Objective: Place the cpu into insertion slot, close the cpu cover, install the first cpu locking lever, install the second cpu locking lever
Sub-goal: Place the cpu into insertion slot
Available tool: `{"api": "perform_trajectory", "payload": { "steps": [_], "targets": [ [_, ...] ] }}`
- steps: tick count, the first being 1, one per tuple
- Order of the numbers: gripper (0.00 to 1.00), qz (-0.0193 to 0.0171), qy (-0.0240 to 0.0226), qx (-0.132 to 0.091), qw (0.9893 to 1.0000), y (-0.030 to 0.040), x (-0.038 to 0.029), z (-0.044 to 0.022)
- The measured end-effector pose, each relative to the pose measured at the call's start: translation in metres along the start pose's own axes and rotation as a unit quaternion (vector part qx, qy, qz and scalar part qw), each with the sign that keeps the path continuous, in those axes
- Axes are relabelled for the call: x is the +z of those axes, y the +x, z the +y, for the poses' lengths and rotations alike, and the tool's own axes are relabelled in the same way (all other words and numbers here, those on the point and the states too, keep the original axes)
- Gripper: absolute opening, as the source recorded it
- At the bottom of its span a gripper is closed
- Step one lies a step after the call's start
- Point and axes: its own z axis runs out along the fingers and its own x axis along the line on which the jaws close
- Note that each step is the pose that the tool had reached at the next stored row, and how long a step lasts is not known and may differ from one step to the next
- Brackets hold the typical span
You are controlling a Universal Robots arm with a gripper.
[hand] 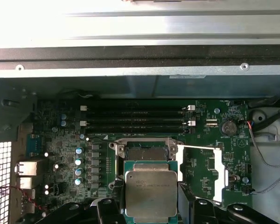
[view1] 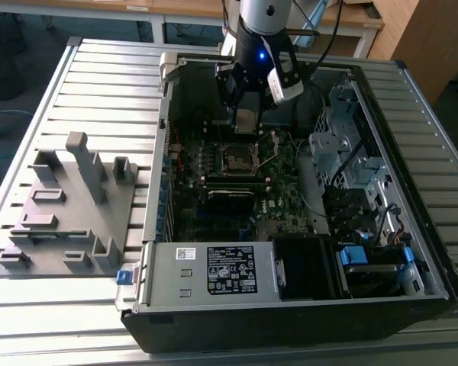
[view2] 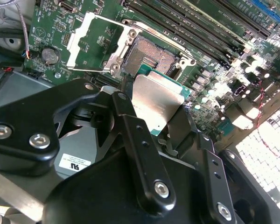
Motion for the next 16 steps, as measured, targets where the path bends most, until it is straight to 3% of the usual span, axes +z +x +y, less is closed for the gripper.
{"api": "perform_trajectory", "payload": {
  "steps": [16],
  "targets": [
    [0.54, 0.0001, 0.0001, 0.000, 1.0000, 0.0000, 0.0025, -0.0003]
  ]
}}
